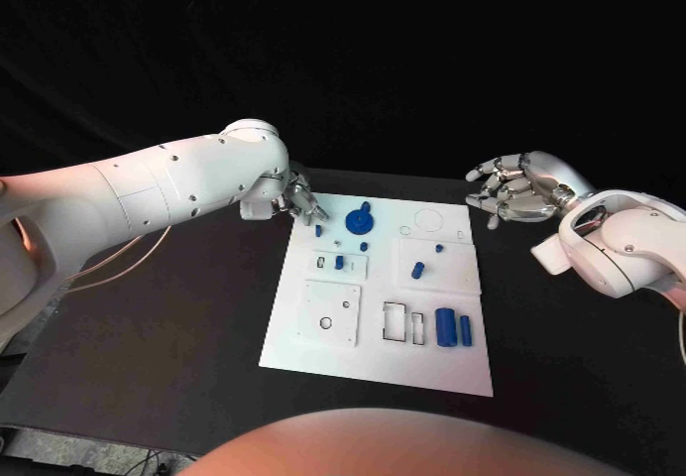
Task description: Assemble the parts on the task board
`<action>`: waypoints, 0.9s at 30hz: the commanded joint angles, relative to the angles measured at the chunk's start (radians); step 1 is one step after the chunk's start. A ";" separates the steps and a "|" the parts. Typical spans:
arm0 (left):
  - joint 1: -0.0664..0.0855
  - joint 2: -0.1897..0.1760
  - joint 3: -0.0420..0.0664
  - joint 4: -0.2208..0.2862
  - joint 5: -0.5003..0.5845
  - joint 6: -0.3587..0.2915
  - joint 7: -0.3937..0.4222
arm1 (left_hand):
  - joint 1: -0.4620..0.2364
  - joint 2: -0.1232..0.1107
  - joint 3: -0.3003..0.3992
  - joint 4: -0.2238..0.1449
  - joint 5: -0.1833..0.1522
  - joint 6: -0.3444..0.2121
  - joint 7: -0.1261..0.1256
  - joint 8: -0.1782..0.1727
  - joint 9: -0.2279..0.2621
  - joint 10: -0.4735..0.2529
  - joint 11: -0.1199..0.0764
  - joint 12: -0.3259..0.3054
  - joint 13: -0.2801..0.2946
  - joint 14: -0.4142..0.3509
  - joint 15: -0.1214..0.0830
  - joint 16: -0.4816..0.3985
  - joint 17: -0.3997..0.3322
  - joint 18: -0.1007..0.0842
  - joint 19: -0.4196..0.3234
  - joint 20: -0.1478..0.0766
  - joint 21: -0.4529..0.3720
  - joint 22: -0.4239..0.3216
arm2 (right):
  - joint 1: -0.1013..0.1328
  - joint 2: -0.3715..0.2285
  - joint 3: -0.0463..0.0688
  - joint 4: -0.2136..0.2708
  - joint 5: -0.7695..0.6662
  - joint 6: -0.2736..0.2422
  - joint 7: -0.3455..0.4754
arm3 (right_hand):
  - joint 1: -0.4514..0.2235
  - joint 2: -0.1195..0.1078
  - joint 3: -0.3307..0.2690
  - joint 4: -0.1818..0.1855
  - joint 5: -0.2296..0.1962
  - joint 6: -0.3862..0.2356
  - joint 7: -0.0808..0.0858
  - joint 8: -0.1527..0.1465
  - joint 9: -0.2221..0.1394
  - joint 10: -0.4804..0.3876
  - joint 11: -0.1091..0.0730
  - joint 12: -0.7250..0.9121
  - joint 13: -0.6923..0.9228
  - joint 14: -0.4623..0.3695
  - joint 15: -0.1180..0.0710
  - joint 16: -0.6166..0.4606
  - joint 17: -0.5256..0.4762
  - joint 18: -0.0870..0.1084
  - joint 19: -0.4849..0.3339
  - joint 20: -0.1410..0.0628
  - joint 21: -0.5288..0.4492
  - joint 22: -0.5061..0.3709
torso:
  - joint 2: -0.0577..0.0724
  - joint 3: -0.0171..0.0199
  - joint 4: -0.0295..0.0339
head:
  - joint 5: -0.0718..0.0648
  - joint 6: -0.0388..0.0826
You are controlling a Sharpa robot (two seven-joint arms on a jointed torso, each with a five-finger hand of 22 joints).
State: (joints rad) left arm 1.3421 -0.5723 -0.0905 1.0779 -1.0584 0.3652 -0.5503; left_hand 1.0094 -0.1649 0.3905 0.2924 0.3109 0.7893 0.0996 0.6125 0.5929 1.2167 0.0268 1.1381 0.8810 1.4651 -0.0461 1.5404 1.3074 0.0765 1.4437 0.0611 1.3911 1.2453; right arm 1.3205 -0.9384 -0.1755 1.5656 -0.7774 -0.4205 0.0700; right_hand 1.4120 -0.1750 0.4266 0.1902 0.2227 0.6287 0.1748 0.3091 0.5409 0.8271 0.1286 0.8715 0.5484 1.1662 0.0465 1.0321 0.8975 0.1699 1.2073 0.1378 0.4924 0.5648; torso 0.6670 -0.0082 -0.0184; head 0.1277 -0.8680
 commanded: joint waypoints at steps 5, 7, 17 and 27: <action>-0.006 0.008 -0.001 -0.003 0.004 0.031 0.016 | 0.019 0.012 -0.002 -0.002 0.001 0.013 -0.001 0.008 -0.004 0.002 -0.006 0.007 0.002 0.092 0.001 0.003 0.220 -0.010 0.003 0.001 -0.001 0.002 | -0.001 0.003 0.000 0.001 -0.009 0.003 0.010 | -0.001 0.003 0.001 -0.003 0.005 -0.006 0.041 0.004 -0.001 -0.003 0.000 0.006 -0.001 -0.003 -0.001 0.002 0.001 0.012 0.006 0.000 -0.007 -0.001 | 0.001 -0.0002 -0.0023 | 0.001 -0.003; -0.008 0.009 -0.001 -0.005 0.004 0.033 0.016 | 0.022 0.013 -0.002 -0.003 0.001 0.014 -0.002 0.009 -0.005 0.002 -0.006 0.007 0.002 0.092 0.001 0.003 0.221 -0.010 0.003 0.001 -0.001 0.002 | -0.001 0.003 0.000 0.001 -0.009 0.003 0.010 | -0.001 0.003 0.001 -0.003 0.005 -0.006 0.041 0.004 -0.001 -0.003 0.000 0.006 -0.001 -0.003 -0.001 0.002 0.001 0.012 0.006 0.000 -0.007 -0.001 | 0.001 -0.0001 -0.0015 | 0.001 -0.005; -0.010 0.008 -0.003 -0.003 0.008 0.037 0.017 | 0.028 0.015 -0.002 -0.003 0.001 0.015 -0.002 0.010 -0.006 0.002 -0.007 0.008 0.003 0.092 0.001 0.003 0.220 -0.010 0.003 0.001 -0.001 0.003 | -0.002 0.004 0.000 0.000 -0.009 0.004 0.010 | -0.001 0.003 0.001 -0.003 0.005 -0.006 0.041 0.004 -0.001 -0.003 0.000 0.006 -0.001 -0.003 -0.001 0.002 0.001 0.012 0.006 0.000 -0.007 -0.001 | 0.001 0.0001 -0.0001 | 0.000 -0.005; -0.010 0.008 -0.003 0.003 0.016 0.037 0.015 | 0.063 0.025 -0.002 -0.005 0.002 0.028 -0.004 0.021 -0.009 0.005 -0.009 0.010 0.004 0.092 -0.001 0.003 0.221 -0.010 0.003 -0.001 -0.001 0.003 | -0.003 0.006 0.000 -0.001 -0.009 0.006 0.009 | -0.003 0.004 0.001 -0.003 0.006 -0.006 0.041 0.005 -0.001 -0.003 0.000 0.008 -0.003 -0.001 -0.001 0.003 0.002 0.012 0.007 0.000 -0.007 -0.002 | 0.000 -0.0001 -0.0010 | 0.000 -0.005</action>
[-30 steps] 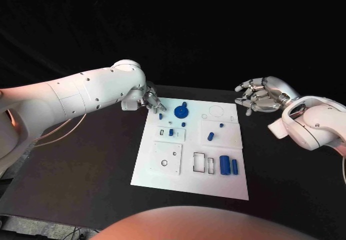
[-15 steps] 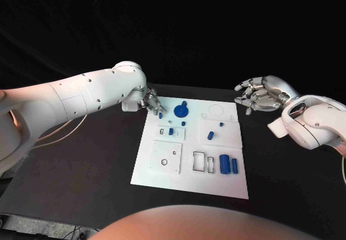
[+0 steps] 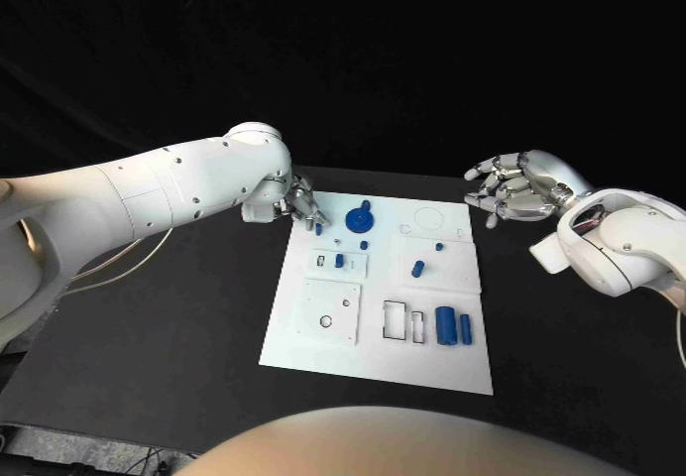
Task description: Assemble the parts on the task board
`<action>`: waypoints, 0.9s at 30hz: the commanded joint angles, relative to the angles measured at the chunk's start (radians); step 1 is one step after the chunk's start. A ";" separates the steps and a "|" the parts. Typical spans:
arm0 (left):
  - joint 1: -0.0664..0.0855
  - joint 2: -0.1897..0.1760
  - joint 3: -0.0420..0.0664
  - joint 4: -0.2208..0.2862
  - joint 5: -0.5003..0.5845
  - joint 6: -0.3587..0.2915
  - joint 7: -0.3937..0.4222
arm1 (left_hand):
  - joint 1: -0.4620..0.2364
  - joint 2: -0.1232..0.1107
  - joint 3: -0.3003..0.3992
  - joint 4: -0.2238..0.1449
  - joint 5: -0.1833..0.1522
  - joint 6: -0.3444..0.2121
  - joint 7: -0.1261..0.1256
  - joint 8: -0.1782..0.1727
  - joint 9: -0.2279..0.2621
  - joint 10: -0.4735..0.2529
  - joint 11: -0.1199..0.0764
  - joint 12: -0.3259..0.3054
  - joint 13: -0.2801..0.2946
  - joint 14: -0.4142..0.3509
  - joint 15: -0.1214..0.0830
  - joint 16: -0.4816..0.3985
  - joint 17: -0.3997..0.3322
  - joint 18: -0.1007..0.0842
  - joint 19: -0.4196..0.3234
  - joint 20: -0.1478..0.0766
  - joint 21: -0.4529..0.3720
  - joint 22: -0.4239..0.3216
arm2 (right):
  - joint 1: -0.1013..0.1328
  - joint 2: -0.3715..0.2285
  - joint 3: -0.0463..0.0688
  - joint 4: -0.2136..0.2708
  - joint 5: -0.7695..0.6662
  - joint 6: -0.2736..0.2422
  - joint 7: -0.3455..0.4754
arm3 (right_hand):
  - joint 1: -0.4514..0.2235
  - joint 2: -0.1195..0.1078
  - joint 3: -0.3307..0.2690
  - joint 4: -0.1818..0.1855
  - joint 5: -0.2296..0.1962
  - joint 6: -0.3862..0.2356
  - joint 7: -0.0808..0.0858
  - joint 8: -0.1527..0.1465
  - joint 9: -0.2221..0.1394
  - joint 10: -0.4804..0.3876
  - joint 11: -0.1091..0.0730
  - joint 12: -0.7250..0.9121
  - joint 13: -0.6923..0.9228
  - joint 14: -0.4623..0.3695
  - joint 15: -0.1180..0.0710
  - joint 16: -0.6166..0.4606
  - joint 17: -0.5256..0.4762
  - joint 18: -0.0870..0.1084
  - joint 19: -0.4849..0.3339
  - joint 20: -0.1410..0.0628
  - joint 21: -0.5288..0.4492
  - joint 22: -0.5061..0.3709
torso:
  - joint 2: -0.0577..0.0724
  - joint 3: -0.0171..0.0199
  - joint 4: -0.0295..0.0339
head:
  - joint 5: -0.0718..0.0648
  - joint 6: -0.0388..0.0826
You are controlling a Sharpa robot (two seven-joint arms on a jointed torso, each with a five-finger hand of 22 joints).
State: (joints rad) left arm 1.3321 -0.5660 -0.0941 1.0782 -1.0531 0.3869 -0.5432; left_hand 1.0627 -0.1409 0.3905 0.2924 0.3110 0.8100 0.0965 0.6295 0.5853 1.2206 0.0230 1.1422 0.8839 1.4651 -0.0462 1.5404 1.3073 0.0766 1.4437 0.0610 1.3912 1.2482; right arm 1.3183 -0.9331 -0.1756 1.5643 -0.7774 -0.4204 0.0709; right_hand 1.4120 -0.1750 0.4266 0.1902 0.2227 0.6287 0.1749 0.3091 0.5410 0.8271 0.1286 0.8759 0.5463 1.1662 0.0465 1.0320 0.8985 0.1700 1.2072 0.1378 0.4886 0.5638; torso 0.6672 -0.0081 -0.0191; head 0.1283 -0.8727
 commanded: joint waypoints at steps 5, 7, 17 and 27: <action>0.000 0.001 0.000 0.003 0.013 0.002 0.008 | 0.027 0.006 -0.001 -0.006 0.003 0.007 -0.002 0.006 -0.003 0.001 -0.006 0.005 -0.001 0.092 -0.002 0.003 0.221 -0.010 0.003 -0.001 -0.001 0.000 | -0.001 0.001 0.000 0.000 -0.009 0.006 0.008 | -0.003 0.004 0.001 -0.003 0.006 -0.006 0.041 0.005 -0.001 -0.003 0.000 0.003 -0.001 -0.001 -0.001 0.003 0.001 0.011 0.007 0.000 -0.004 -0.001 | 0.000 -0.0001 0.0006 | -0.002 0.000; 0.000 0.001 0.000 0.002 0.015 -0.005 0.007 | 0.047 0.019 0.003 -0.007 0.002 0.008 -0.003 0.010 -0.005 0.002 -0.007 0.006 0.000 0.092 -0.003 0.003 0.222 -0.010 0.004 -0.002 -0.001 0.001 | -0.001 0.002 0.000 -0.001 -0.009 0.006 0.008 | -0.003 0.004 0.001 -0.003 0.006 -0.006 0.041 0.005 -0.001 -0.003 0.000 0.003 -0.001 -0.001 -0.001 0.003 0.001 0.011 0.007 0.000 -0.004 -0.001 | 0.000 -0.0002 0.0000 | -0.001 0.000; 0.000 0.000 0.000 -0.001 0.044 -0.039 0.012 | 0.151 0.061 0.033 -0.021 0.002 0.006 -0.012 0.038 -0.005 0.004 -0.015 0.007 -0.001 0.092 -0.009 0.004 0.222 -0.011 0.004 -0.008 -0.001 0.003 | -0.003 0.003 0.000 -0.003 -0.009 0.008 0.007 | -0.003 0.004 0.001 -0.003 0.006 -0.006 0.041 0.005 -0.001 -0.003 0.000 0.003 -0.001 -0.001 -0.001 0.003 0.001 0.011 0.007 0.000 -0.004 -0.001 | 0.000 -0.0006 -0.0003 | 0.000 0.000; 0.000 -0.006 -0.001 0.001 0.090 -0.077 0.027 | 0.247 0.071 0.155 -0.074 -0.002 -0.008 -0.022 0.107 0.022 0.015 -0.025 0.009 0.004 0.093 -0.017 0.003 0.222 -0.011 0.006 -0.016 0.001 0.007 | -0.006 0.003 0.000 -0.005 -0.009 0.011 0.004 | -0.003 0.004 0.001 -0.003 0.006 -0.006 0.041 0.005 -0.001 -0.003 0.000 0.003 -0.001 -0.001 -0.001 0.003 0.001 0.011 0.007 0.000 -0.004 -0.001 | -0.001 -0.0001 -0.0002 | 0.000 0.000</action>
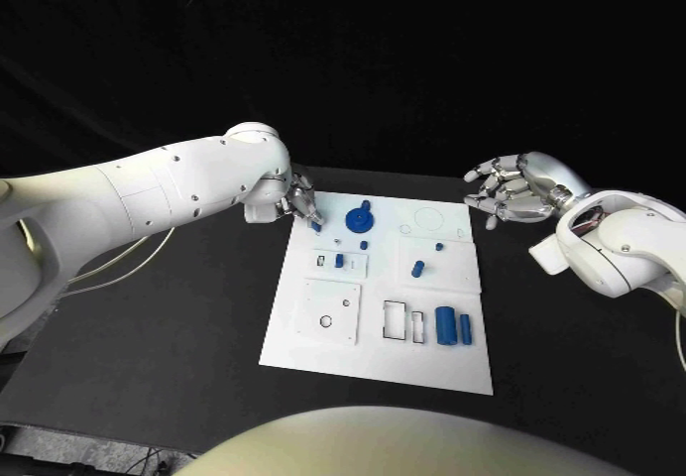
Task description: Assemble the parts on the task board
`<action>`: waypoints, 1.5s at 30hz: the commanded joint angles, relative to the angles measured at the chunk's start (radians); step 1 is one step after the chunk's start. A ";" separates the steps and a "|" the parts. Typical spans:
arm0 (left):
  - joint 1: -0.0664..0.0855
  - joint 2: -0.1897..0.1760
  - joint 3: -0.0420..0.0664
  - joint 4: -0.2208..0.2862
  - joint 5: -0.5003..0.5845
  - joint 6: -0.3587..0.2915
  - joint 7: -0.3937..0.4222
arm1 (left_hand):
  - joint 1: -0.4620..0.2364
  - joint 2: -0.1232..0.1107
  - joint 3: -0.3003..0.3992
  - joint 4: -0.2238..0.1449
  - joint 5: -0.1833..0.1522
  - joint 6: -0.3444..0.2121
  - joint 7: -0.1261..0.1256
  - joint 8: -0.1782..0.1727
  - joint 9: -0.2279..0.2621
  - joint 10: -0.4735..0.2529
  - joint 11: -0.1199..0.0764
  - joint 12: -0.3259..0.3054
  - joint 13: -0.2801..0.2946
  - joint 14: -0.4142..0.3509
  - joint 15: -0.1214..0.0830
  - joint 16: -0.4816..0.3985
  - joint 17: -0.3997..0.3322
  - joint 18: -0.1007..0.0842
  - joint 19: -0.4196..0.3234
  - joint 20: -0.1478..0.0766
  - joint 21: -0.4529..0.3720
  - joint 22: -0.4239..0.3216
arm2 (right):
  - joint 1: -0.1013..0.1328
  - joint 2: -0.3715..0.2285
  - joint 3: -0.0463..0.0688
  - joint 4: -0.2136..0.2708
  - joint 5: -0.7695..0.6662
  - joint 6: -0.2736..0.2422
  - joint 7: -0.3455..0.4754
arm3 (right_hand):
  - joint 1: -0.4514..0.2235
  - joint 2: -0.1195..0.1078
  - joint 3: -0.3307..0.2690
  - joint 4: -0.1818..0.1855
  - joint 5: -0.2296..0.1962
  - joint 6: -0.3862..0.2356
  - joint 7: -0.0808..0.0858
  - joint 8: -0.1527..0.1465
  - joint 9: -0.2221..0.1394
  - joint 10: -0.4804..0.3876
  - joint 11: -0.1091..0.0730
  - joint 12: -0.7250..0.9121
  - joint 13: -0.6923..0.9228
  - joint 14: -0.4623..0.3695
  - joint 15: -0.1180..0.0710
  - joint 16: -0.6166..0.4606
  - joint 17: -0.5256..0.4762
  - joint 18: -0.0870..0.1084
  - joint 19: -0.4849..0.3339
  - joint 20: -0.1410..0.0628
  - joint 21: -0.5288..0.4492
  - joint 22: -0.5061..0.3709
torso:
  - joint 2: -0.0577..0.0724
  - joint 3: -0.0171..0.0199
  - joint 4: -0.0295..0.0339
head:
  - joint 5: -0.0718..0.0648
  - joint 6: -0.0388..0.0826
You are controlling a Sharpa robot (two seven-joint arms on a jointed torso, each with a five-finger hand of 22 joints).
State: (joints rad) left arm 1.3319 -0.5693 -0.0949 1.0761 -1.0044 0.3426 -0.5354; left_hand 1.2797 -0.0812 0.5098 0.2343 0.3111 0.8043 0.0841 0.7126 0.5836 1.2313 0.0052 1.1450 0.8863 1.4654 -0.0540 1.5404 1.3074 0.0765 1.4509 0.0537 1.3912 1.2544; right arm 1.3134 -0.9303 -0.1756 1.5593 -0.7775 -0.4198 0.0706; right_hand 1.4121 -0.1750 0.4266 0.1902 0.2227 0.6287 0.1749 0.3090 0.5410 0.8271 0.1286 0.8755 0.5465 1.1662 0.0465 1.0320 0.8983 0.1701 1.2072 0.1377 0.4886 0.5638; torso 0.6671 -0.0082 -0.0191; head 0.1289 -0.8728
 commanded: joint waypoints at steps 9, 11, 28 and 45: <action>0.000 -0.045 0.000 0.050 0.119 -0.053 0.001 | 0.008 -0.016 0.149 -0.044 -0.007 -0.022 -0.012 0.082 0.054 0.013 -0.010 0.009 0.003 0.091 -0.012 0.001 0.219 -0.011 -0.001 -0.011 0.000 0.003 | -0.002 0.000 0.000 -0.001 -0.009 0.011 0.004 | -0.005 0.004 0.001 -0.003 0.006 -0.005 0.041 0.007 -0.002 -0.002 0.000 0.005 -0.004 -0.001 -0.001 0.003 -0.001 0.011 0.008 0.000 -0.005 -0.002 | 0.000 0.0008 -0.0004 | -0.001 0.000; 0.000 -0.063 0.003 0.074 0.140 -0.054 -0.006 | 0.005 -0.019 0.155 -0.046 -0.006 -0.023 -0.013 0.085 0.056 0.013 -0.010 0.009 0.003 0.091 -0.012 0.001 0.219 -0.011 -0.001 -0.012 0.001 0.003 | -0.002 0.000 0.000 -0.001 -0.009 0.011 0.003 | -0.005 0.004 0.001 -0.003 0.006 -0.005 0.041 0.007 -0.002 -0.002 0.000 0.005 -0.004 -0.001 -0.001 0.003 -0.001 0.011 0.008 0.000 -0.005 -0.002 | 0.000 0.0005 0.0010 | -0.002 0.000; 0.001 -0.200 0.010 0.308 0.038 -0.104 0.000 | -0.036 -0.061 0.254 -0.089 -0.004 -0.019 -0.020 0.123 0.068 0.029 -0.017 0.016 0.012 0.093 -0.018 0.004 0.223 -0.012 0.002 -0.017 0.002 0.007 | -0.002 -0.002 0.000 -0.002 -0.007 -0.006 0.009 | -0.009 0.003 0.001 -0.002 0.008 -0.007 0.042 0.008 -0.003 -0.011 0.001 0.003 -0.010 -0.011 0.000 -0.006 -0.012 0.011 0.007 0.001 -0.009 -0.004 | 0.001 -0.0006 -0.0005 | -0.001 0.000; -0.026 -0.211 0.006 0.378 -0.110 -0.127 0.039 | -0.042 -0.073 0.279 -0.101 -0.005 -0.014 -0.022 0.129 0.068 0.039 -0.019 0.021 0.019 0.094 -0.019 0.007 0.228 -0.014 0.007 -0.018 0.009 0.019 | -0.004 0.005 -0.001 -0.011 0.032 -0.015 0.036 | -0.004 0.005 0.022 -0.036 0.012 -0.001 0.058 0.032 -0.012 -0.049 0.022 -0.109 -0.149 -0.155 0.022 -0.114 -0.103 0.007 -0.077 0.017 -0.074 -0.031 | 0.000 -0.0008 -0.0022 | -0.001 0.000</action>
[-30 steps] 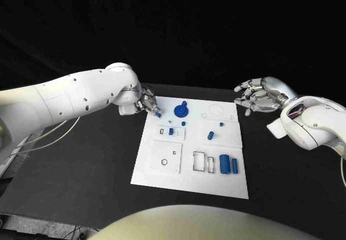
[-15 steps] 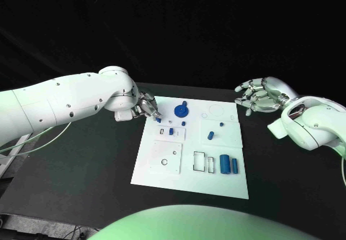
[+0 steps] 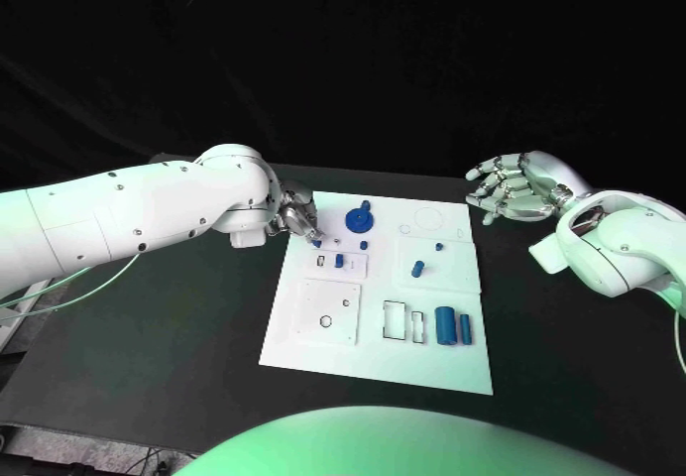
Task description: Assemble the parts on the task board
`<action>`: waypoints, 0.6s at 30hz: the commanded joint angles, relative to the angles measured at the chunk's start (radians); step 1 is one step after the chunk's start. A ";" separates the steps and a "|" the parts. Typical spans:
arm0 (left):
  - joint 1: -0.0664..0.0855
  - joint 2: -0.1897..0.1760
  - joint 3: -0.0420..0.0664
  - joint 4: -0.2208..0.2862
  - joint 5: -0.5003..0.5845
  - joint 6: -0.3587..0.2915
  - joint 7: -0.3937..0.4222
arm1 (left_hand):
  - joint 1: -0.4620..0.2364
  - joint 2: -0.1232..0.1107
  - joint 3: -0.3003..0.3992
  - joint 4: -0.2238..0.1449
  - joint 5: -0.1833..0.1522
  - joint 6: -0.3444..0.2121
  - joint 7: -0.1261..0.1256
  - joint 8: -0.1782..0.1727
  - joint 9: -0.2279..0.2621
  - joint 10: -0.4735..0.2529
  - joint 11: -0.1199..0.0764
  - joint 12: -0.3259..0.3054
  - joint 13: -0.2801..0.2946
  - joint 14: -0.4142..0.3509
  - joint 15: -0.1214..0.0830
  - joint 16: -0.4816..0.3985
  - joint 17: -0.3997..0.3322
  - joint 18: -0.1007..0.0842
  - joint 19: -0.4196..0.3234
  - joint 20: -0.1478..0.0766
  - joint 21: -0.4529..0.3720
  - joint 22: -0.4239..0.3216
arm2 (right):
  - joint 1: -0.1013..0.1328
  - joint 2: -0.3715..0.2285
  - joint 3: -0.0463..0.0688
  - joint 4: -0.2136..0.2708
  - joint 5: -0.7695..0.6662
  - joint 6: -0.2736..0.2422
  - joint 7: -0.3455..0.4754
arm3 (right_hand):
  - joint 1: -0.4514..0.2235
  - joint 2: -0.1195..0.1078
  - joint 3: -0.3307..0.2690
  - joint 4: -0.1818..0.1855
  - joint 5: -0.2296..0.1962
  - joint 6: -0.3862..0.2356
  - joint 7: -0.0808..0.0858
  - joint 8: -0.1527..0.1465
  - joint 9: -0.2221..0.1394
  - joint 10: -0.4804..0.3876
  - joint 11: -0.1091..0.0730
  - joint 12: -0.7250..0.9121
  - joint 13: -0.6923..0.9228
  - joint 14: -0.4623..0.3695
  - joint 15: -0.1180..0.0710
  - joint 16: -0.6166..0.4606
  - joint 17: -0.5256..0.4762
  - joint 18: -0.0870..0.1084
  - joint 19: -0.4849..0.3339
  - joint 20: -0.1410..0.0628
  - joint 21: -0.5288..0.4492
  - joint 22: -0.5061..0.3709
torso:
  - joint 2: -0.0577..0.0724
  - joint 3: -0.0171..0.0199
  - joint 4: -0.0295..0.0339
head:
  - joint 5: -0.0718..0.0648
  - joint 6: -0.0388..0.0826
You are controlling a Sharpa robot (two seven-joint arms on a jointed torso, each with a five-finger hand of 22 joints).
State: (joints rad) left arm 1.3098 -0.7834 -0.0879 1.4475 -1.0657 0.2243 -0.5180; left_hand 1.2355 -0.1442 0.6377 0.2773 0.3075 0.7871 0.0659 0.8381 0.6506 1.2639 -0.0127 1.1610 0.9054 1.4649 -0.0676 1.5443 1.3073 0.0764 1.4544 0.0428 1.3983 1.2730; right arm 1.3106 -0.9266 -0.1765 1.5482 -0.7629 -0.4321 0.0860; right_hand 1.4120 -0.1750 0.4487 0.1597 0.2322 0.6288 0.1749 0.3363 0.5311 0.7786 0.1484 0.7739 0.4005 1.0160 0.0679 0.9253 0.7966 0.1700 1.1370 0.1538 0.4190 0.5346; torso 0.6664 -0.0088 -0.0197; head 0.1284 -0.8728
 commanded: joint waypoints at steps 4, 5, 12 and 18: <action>-0.011 0.005 -0.002 0.013 -0.062 -0.002 0.024 | 0.002 -0.012 0.154 -0.146 -0.001 0.004 -0.004 0.004 0.001 0.007 -0.002 0.005 -0.001 0.095 -0.006 0.004 0.229 -0.014 0.004 -0.007 0.002 0.002 | -0.001 0.001 0.000 0.001 0.021 -0.004 0.022 | -0.005 0.005 -0.001 -0.005 0.002 -0.002 0.059 0.004 -0.002 0.000 0.003 -0.008 -0.005 -0.005 0.001 -0.008 -0.002 0.007 -0.007 0.002 -0.005 -0.002 | 0.002 0.0003 -0.0006 | -0.001 0.000; -0.013 0.006 -0.003 0.014 -0.065 -0.001 0.024 | 0.002 -0.012 0.154 -0.146 -0.001 0.004 -0.004 0.004 0.001 0.007 -0.002 0.005 -0.001 0.095 -0.006 0.004 0.229 -0.014 0.004 -0.007 0.002 0.002 | -0.001 0.000 0.000 0.001 0.021 -0.004 0.023 | -0.006 0.005 -0.001 -0.005 0.002 -0.002 0.059 0.004 -0.002 0.000 0.003 -0.008 -0.005 -0.005 0.001 -0.008 -0.002 0.007 -0.007 0.002 -0.005 -0.002 | 0.002 0.0002 -0.0003 | -0.001 0.000; -0.020 0.010 -0.004 0.021 -0.073 0.003 0.024 | 0.002 -0.013 0.156 -0.147 -0.001 0.004 -0.004 0.004 0.001 0.008 -0.002 0.006 0.001 0.095 -0.006 0.004 0.229 -0.014 0.004 -0.008 0.003 0.002 | -0.002 0.001 0.000 0.002 0.023 -0.001 0.023 | -0.005 0.007 -0.002 -0.008 0.002 -0.002 0.058 0.007 -0.002 0.007 0.001 -0.008 -0.012 0.000 0.000 -0.007 -0.004 0.008 -0.001 0.002 -0.003 -0.002 | 0.001 0.0001 0.0002 | 0.000 0.000; -0.026 0.012 -0.004 0.024 -0.075 0.004 0.022 | 0.001 -0.013 0.157 -0.148 -0.001 0.005 -0.004 0.004 0.000 0.008 -0.002 0.005 0.000 0.095 -0.006 0.004 0.229 -0.015 0.004 -0.008 0.003 0.003 | -0.002 0.001 0.000 0.002 0.023 0.002 0.023 | -0.005 0.007 -0.002 -0.008 0.002 -0.002 0.058 0.007 -0.002 0.007 0.001 -0.008 -0.012 0.000 0.000 -0.007 -0.004 0.008 -0.001 0.002 -0.003 -0.002 | 0.001 -0.0001 0.0003 | 0.001 0.000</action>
State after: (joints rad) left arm 1.2851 -0.7736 -0.0922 1.4675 -1.1277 0.2234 -0.5060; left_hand 1.2353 -0.1525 0.6476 0.2729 0.3048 0.7876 0.0660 0.8381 0.6502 1.2637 -0.0125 1.1610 0.9052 1.4649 -0.0676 1.5443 1.3074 0.0764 1.4578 0.0394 1.3984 1.2747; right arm 1.3093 -0.9265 -0.1768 1.5491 -0.7411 -0.4354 0.0973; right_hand 1.4120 -0.1750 0.4457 0.1568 0.2322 0.6288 0.1749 0.3362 0.5301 0.7787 0.1483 0.7703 0.3897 1.0161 0.0679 0.9212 0.7932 0.1701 1.1371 0.1538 0.4190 0.5336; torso 0.6678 -0.0088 -0.0191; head 0.1285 -0.8728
